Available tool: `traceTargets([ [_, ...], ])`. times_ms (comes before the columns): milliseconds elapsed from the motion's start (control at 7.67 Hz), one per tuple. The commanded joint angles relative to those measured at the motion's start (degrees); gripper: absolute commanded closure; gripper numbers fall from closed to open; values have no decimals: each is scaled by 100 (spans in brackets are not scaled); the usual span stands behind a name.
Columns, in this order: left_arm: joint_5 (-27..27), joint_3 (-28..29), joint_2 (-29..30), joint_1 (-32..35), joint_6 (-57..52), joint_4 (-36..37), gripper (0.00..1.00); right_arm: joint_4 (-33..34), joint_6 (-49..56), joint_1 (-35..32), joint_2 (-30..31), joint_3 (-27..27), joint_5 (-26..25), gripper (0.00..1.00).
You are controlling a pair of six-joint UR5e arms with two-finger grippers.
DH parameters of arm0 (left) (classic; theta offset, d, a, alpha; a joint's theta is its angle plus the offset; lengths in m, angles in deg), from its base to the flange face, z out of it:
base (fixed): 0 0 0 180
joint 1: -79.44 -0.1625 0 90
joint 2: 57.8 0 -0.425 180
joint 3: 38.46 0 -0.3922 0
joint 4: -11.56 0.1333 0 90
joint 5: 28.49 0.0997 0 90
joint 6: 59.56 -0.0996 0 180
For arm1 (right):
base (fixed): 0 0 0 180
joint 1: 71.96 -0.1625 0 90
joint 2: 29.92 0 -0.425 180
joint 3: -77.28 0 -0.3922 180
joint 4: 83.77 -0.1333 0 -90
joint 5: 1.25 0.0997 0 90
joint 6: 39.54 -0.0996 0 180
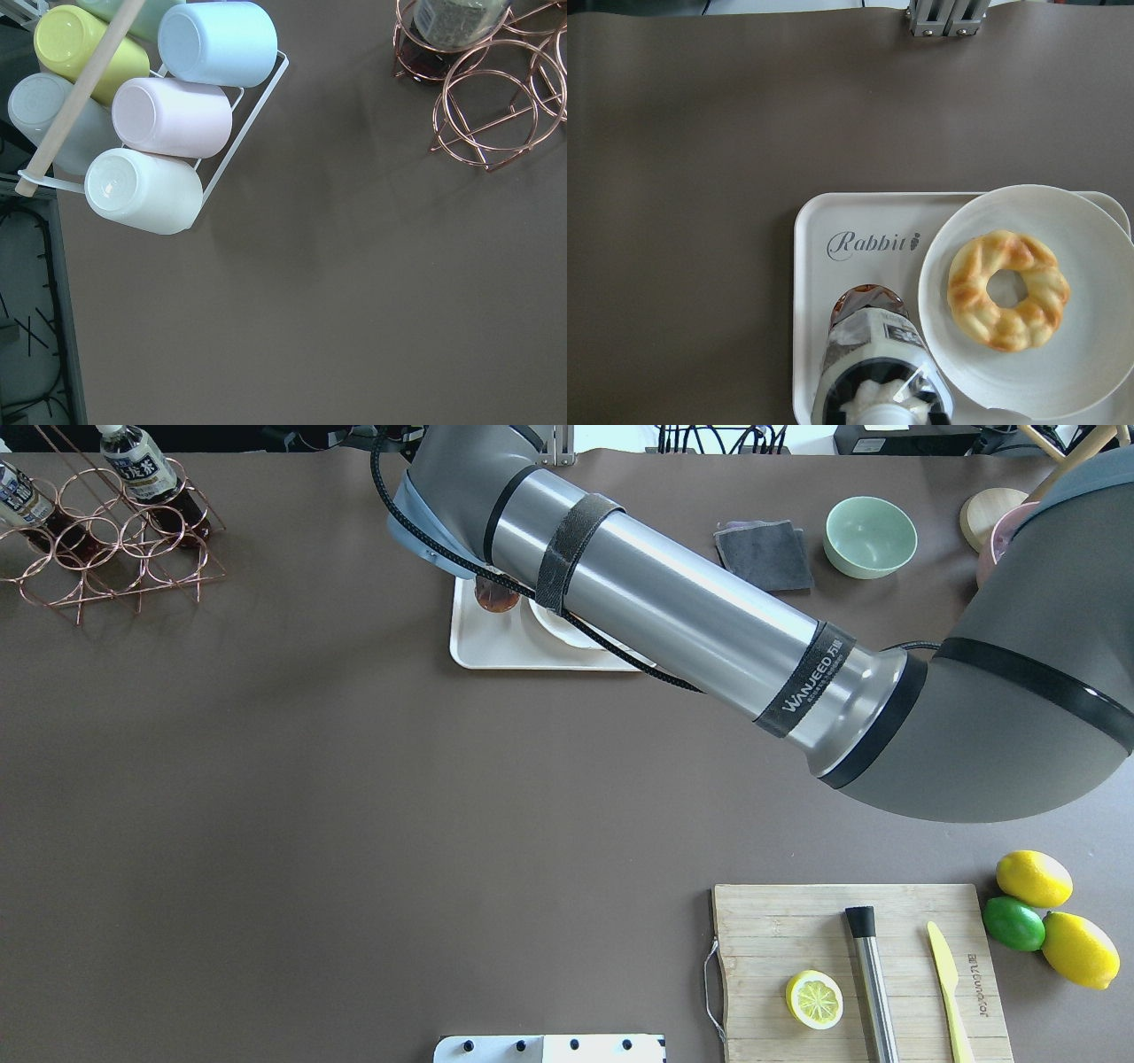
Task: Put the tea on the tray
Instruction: 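Carry the bottle onto the white tray beside the plate and lower it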
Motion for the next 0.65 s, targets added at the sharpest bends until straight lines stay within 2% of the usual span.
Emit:
traceTargets([
  [0, 3, 15, 6, 9, 0, 0, 3, -182, 10, 75, -3, -93, -51, 100],
  [522, 3, 6, 23, 9, 17, 0, 3, -306, -42, 128, -3, -199, -253, 100],
])
